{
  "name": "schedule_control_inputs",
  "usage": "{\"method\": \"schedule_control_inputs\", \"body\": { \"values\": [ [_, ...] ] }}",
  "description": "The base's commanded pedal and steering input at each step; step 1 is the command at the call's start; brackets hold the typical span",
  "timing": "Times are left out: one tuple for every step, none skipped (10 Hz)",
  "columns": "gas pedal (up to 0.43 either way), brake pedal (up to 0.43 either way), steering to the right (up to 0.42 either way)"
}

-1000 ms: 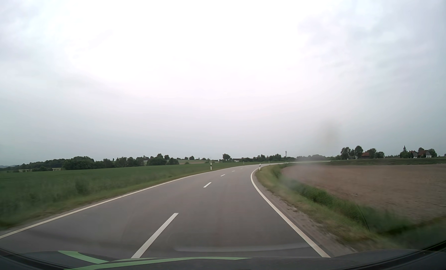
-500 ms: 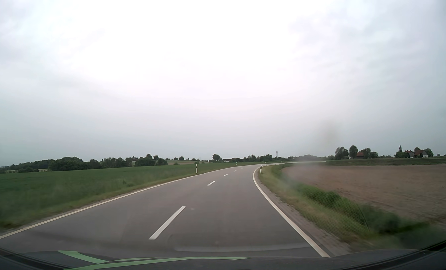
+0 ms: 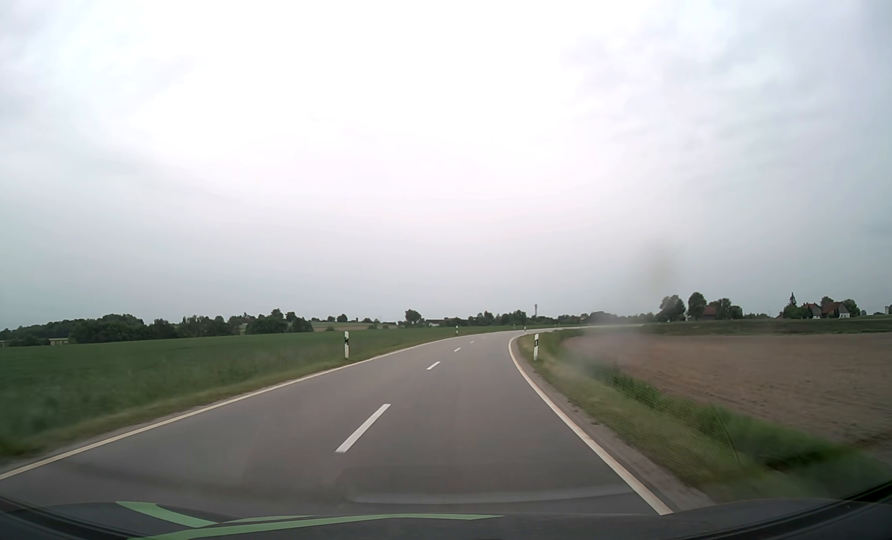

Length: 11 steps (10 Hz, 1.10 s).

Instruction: Follow the waypoints while adhering to traffic rules and regulations

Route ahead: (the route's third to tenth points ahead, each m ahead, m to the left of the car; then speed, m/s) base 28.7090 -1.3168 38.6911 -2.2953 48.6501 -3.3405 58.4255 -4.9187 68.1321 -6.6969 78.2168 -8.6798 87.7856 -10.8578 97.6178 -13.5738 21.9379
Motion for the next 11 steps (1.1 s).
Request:
{"method": "schedule_control_inputs", "body": {
  "values": [
    [0.150, 0.000, 0.021],
    [0.150, 0.000, 0.021],
    [0.150, 0.000, 0.021],
    [0.150, 0.000, 0.021],
    [0.150, 0.000, 0.021],
    [0.150, 0.000, 0.021],
    [0.150, 0.000, 0.021],
    [0.138, 0.000, 0.021],
    [0.138, 0.000, 0.021],
    [0.138, 0.000, 0.021],
    [0.138, 0.000, 0.020]
  ]
}}
